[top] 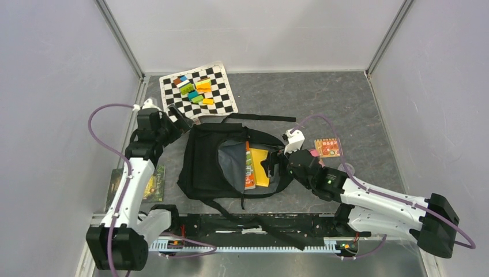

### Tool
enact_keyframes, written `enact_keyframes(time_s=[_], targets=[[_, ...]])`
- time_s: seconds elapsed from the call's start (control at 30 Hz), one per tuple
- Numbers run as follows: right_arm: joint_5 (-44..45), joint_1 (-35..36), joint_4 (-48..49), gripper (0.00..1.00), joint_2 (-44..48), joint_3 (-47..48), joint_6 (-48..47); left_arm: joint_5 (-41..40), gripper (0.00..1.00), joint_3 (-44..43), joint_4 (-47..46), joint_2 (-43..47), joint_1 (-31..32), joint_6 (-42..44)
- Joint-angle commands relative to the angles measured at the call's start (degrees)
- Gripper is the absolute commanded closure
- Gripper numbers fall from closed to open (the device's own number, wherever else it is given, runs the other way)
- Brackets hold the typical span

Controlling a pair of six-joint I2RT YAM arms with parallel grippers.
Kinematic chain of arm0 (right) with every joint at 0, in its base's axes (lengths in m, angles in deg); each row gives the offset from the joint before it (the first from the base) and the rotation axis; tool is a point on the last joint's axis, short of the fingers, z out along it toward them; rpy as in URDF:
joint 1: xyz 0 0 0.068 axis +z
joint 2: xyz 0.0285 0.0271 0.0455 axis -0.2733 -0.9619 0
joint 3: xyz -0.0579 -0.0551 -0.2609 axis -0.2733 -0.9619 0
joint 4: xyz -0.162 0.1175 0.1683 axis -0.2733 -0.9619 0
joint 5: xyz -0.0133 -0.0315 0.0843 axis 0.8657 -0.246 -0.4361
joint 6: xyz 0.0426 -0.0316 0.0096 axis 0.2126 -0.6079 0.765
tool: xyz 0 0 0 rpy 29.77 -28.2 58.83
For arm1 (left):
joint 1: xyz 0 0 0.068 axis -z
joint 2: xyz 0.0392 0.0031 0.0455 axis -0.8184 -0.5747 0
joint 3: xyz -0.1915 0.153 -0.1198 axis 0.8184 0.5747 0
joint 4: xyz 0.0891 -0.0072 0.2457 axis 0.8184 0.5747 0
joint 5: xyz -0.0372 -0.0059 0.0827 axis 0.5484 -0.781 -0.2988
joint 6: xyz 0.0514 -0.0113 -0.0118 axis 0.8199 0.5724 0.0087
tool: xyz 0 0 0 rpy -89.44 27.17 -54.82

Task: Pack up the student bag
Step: Pick up the book from the center of the board.

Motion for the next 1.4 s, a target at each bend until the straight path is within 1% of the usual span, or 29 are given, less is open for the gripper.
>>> enact_keyframes(time_s=[0.0, 0.07, 0.17, 0.23, 0.3, 0.43, 0.53, 0.67, 0.77, 0.83, 0.9, 1.03, 1.17, 1.2, 1.27, 1.37], targets=[[-3.48, 0.21, 3.77, 0.1, -1.41, 1.39, -1.89, -5.7, 0.0, 5.48, -12.8, -0.4, -6.57, -13.01], [-4.33, 0.21, 3.74, 0.1, -1.8, 1.31, -2.16, -9.2, 0.0, 8.07, -16.15, -1.7, -8.68, -17.54], [-4.93, 0.19, 5.52, 0.1, -2.01, 0.91, -2.35, -11.65, 0.0, 13.01, -21.69, -4.6, -11.95, -24.71], [-5.03, 0.19, 5.7, 0.1, -1.9, 0.69, -2.28, -11.58, 0.0, 15.88, -26.03, -7.59, -14.1, -29.22], [-4.93, 0.19, 5.73, 0.1, -1.9, 0.6, -2.16, -13.02, 0.0, 17.35, -28.89, -10.86, -14.75, -32.32], [-4.97, 0.19, 5.71, 0.1, -1.71, 0.6, -2.16, -14.03, 0.0, 20.6, -35.72, -15.28, -14.76, -36.71], [-4.84, 0.19, 5.49, 0.09, -1.93, 0.69, -2.38, -15.4, 0.0, 24.12, -43.82, -18.57, -14.76, -40.44], [-4.63, 0.2, 5.02, 0.09, -1.97, 0.8, -2.42, -15.13, 0.0, 23.01, -46.36, -25.18, -14.7, -40.84], [-4.41, 0.19, 4.87, 0.09, -1.9, 0.69, -2.47, -14.56, 0.01, 23.28, -52.55, -29.89, -14.72, -42.03], [-4.37, 0.19, 4.57, 0.09, -1.91, 0.78, -2.44, -14.22, 0.03, 22.72, -54.25, -32.42, -14.67, -42.56], [-4.1, 0.19, 4.32, 0.09, -1.93, 0.71, -2.42, -13.77, 0.07, 22.29, -56.16, -34.85, -14.67, -43.09], [-3.54, 0.15, 4.36, 0.09, -1.89, 0.78, -2.47, -14.49, 0.28, 22.58, -60.28, -38.7, -14.67, -44.07], [-3.31, 0.2, 4.3, 0.09, -2.04, 0.79, -2.61, -14.44, 0.5, 21.96, -62.03, -40.57, -14.66, -42.68], [-3.23, 0.19, 4.31, 0.09, -1.95, 0.77, -2.6, -14.39, 0.53, 22.06, -62.65, -40.7, -14.66, -42.42], [-3.03, 0.14, 4.35, 0.09, -1.93, 0.73, -2.59, -14.62, 0.65, 22.37, -63.86, -40.55, -14.77, -41.76], [-2.88, 0.19, 2.59, 0.09, -1.84, 0.51, -2.58, -15.03, 0.78, 22.89, -64.25, -38.6, -14.76, -39.93]])
